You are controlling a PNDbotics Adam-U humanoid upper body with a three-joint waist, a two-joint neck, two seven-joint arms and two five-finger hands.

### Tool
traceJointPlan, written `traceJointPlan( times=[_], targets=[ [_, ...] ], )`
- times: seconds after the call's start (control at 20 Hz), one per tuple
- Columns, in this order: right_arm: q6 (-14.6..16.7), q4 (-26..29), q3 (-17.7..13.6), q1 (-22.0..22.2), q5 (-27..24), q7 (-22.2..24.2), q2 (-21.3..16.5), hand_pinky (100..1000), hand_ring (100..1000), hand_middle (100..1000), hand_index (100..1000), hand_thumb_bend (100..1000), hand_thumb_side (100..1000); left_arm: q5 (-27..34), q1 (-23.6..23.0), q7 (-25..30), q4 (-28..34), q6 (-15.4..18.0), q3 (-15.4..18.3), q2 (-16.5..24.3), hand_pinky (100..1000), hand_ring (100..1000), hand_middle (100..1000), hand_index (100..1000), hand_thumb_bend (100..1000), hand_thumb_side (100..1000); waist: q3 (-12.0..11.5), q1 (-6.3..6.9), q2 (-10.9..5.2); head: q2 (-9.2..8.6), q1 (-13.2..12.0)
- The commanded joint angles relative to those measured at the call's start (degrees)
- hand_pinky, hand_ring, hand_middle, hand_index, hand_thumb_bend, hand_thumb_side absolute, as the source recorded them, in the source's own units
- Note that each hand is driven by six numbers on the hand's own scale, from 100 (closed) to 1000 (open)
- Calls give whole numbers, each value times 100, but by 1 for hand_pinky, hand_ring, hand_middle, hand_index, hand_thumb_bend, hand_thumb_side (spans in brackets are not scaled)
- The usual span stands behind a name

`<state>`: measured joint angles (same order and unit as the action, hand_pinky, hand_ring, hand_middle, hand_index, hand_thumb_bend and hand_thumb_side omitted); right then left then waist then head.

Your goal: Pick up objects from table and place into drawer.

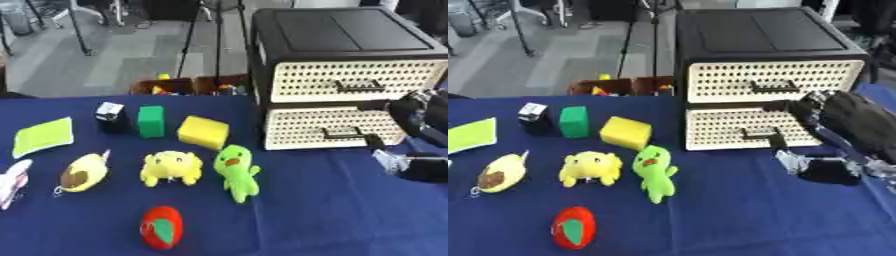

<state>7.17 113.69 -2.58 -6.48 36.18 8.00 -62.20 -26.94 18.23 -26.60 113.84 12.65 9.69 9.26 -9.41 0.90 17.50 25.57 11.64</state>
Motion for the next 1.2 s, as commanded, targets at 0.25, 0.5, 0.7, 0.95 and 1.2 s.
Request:
traceJointPlan(
  times=[0.25, 0.5, 0.7, 0.95, 1.2],
  targets=[
    [-382, 90, -25, -103, -796, 746, -441, 100, 301, 125, 868, 100, 264, 46, 28, 35, 75, -21, -20, 152, 475, 675, 677, 789, 173, 831, -13, -26, -98, -4, 21],
    [-846, 90, -21, -324, -1155, 1218, -547, 100, 309, 129, 879, 100, 274, 86, 15, 63, 75, -41, -54, 140, 472, 674, 674, 788, 161, 821, -44, -33, -100, -22, 58],
    [-1261, 90, 36, -499, -1283, 1479, -584, 100, 316, 131, 886, 100, 274, 116, 13, 89, 75, -45, -72, 134, 471, 673, 672, 788, 155, 816, -79, -23, -93, -24, 85],
    [-1743, 90, 116, -648, -1175, 1872, -614, 100, 328, 138, 890, 100, 269, 151, 15, 116, 75, -52, -91, 123, 469, 671, 669, 787, 146, 810, -118, -17, -72, -35, 141],
    [-2151, -67, 202, -765, -1113, 2194, -579, 100, 330, 136, 882, 100, 263, 182, 13, 138, 75, -62, -107, 109, 466, 668, 664, 785, 137, 804, -154, -18, -51, -31, 193]
  ],
)
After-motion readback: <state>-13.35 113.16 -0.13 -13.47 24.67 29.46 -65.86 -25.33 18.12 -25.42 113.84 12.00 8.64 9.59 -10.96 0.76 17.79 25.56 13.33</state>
